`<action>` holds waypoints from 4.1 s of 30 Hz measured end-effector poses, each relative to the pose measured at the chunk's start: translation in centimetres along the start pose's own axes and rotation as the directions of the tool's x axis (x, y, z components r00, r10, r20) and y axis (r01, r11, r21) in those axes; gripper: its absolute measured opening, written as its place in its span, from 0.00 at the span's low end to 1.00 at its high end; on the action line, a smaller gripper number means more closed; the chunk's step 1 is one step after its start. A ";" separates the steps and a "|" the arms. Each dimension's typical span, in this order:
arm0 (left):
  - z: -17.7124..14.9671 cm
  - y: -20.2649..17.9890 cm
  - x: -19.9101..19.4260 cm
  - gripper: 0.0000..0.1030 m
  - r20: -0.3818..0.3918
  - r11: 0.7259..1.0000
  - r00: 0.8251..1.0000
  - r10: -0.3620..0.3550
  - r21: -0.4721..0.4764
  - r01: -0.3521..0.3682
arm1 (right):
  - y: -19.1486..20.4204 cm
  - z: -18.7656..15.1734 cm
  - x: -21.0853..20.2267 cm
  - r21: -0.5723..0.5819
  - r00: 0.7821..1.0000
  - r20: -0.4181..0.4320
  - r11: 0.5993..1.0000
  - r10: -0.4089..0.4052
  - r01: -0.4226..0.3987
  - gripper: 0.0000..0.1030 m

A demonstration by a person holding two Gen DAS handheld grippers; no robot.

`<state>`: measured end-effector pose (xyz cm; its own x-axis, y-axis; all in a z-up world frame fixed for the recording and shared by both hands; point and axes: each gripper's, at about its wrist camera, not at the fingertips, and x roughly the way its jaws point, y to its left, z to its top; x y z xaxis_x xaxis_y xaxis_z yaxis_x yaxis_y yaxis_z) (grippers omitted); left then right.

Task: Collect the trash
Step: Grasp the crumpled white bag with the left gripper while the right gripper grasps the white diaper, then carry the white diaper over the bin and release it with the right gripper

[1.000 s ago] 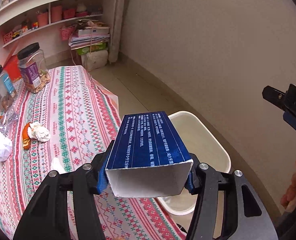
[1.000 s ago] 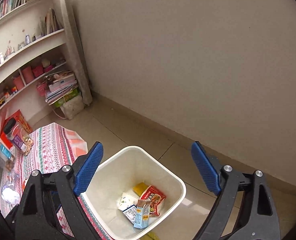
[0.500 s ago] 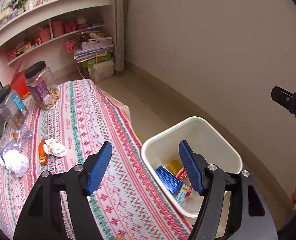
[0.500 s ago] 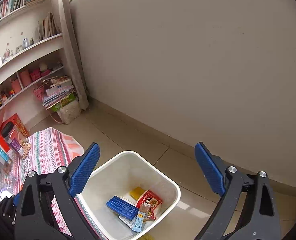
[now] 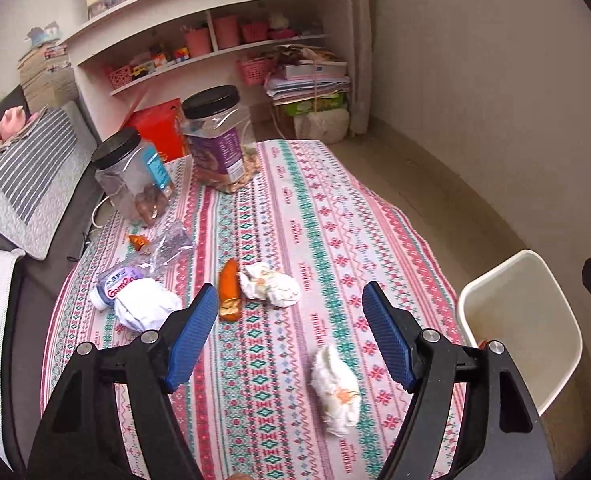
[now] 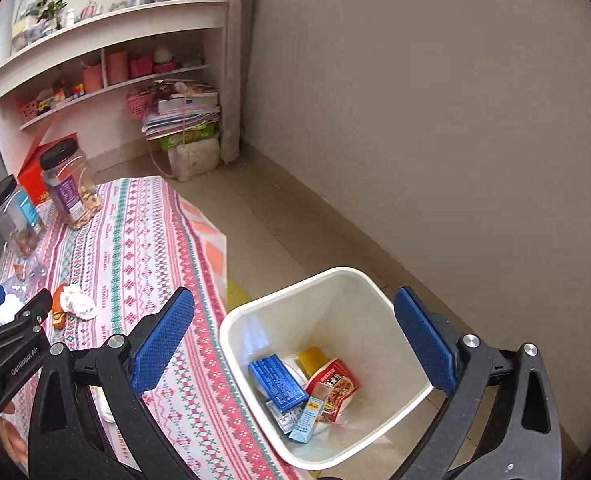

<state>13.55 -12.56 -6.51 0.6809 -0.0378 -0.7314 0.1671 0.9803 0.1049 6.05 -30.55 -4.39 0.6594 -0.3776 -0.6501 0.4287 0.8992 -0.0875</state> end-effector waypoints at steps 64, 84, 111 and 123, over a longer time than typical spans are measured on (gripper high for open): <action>-3.2 20.2 -3.3 0.60 -0.110 0.976 0.994 -0.007 -0.217 -0.017 | 21.4 -8.8 6.4 -0.221 0.843 -0.466 0.888 0.268 -0.404 0.34; -6.6 24.2 -7.8 0.60 -0.048 0.955 0.998 0.040 -0.292 -0.053 | 23.1 -4.2 -4.7 -0.247 0.847 -0.151 0.811 0.509 -0.531 0.34; -5.2 22.5 -8.5 0.61 0.035 0.960 0.999 0.033 -0.279 -0.021 | 21.6 -3.0 -6.1 -0.251 0.855 -0.049 0.822 0.516 -0.511 0.34; -4.9 21.4 -8.2 0.61 0.039 0.965 0.999 0.021 -0.262 -0.010 | 20.9 -2.8 -5.9 -0.250 0.862 -0.043 0.830 0.505 -0.499 0.35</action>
<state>8.03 9.70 -1.59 0.7117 -0.0245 -0.7021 -0.0322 0.9972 -0.0675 9.34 -8.91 -4.51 0.7583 0.1387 -0.6370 -0.1282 0.9898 0.0628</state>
